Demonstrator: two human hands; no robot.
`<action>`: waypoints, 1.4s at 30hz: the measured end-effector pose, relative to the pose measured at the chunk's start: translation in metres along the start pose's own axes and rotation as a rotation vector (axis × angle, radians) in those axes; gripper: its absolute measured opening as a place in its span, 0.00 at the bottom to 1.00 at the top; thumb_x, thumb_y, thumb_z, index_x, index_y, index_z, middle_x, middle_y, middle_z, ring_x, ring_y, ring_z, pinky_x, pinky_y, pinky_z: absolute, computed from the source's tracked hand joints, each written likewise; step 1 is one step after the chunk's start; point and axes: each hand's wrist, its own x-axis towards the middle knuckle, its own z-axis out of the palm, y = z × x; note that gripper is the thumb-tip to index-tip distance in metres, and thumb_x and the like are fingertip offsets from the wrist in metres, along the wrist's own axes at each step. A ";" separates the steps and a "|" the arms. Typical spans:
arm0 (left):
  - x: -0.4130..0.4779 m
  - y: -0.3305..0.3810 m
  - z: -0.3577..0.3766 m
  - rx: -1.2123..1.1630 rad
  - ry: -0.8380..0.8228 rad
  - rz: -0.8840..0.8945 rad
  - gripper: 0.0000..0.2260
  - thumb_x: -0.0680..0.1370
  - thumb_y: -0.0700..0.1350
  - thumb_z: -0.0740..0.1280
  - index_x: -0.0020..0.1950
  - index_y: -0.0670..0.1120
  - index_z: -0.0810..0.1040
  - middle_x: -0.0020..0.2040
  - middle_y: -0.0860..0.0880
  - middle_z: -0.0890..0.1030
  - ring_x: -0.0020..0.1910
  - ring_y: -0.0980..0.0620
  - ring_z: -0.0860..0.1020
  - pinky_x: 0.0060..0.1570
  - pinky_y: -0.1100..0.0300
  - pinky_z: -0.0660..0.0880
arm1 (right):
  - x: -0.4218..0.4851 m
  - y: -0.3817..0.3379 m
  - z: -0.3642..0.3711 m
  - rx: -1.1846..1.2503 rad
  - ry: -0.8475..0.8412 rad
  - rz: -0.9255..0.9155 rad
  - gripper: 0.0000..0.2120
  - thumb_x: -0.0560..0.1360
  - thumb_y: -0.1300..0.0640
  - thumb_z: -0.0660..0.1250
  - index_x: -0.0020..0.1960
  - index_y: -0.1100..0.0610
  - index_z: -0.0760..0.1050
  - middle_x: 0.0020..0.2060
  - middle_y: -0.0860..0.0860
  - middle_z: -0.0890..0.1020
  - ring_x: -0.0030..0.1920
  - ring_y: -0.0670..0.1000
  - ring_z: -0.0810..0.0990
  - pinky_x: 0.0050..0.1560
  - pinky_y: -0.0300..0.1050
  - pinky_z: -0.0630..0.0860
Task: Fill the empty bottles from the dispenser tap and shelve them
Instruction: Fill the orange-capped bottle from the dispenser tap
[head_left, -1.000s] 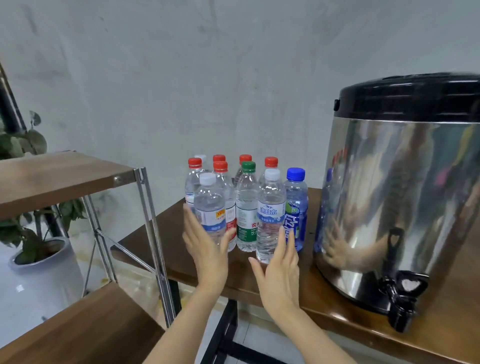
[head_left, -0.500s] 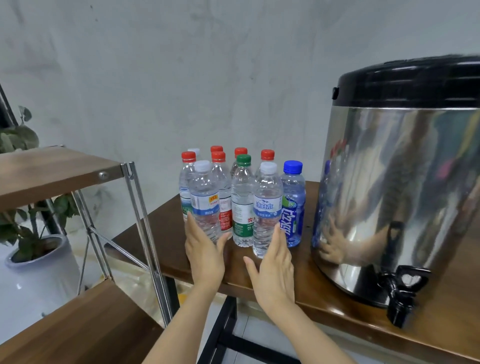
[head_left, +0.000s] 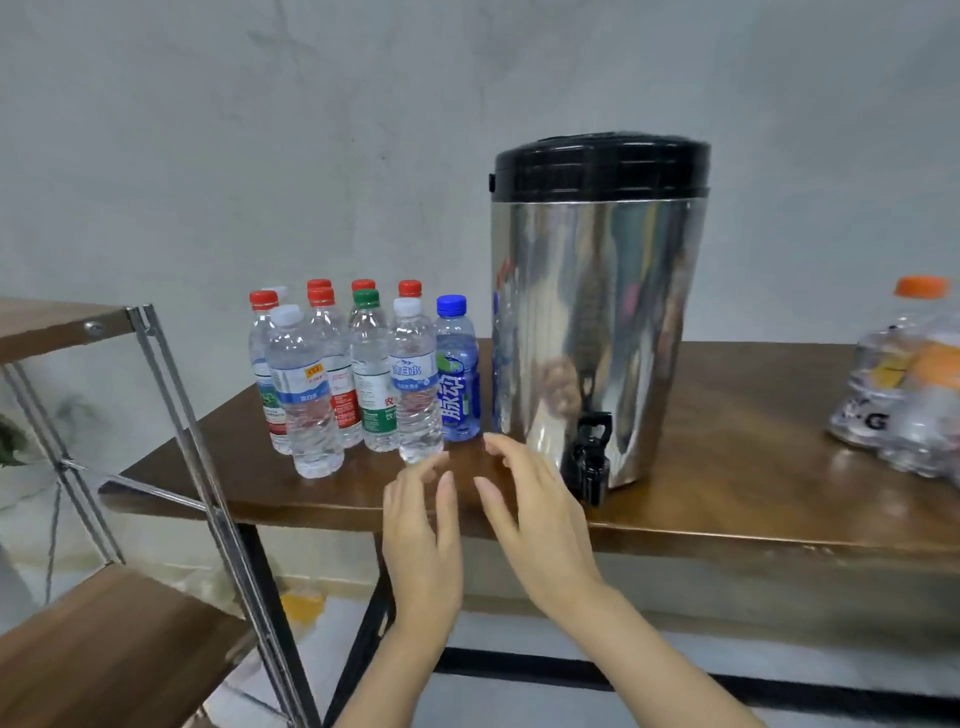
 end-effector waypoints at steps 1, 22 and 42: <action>-0.006 0.013 0.007 -0.032 -0.019 0.034 0.11 0.82 0.54 0.57 0.61 0.55 0.75 0.56 0.63 0.77 0.58 0.55 0.75 0.58 0.57 0.73 | -0.007 0.004 -0.015 0.002 0.035 0.000 0.19 0.80 0.45 0.56 0.69 0.47 0.68 0.60 0.41 0.76 0.61 0.41 0.73 0.59 0.37 0.72; -0.055 0.112 0.278 -0.166 -0.595 0.018 0.09 0.83 0.53 0.59 0.61 0.58 0.74 0.57 0.61 0.77 0.54 0.63 0.76 0.55 0.59 0.77 | -0.032 0.210 -0.225 -0.241 0.386 0.564 0.18 0.81 0.50 0.62 0.70 0.46 0.66 0.62 0.43 0.75 0.59 0.44 0.74 0.58 0.46 0.74; 0.013 0.113 0.517 -0.316 -1.218 -0.265 0.43 0.71 0.43 0.78 0.79 0.48 0.57 0.73 0.50 0.70 0.71 0.50 0.69 0.70 0.54 0.68 | -0.029 0.304 -0.225 -0.428 0.526 0.763 0.15 0.80 0.54 0.63 0.66 0.48 0.70 0.58 0.42 0.77 0.60 0.45 0.74 0.59 0.44 0.72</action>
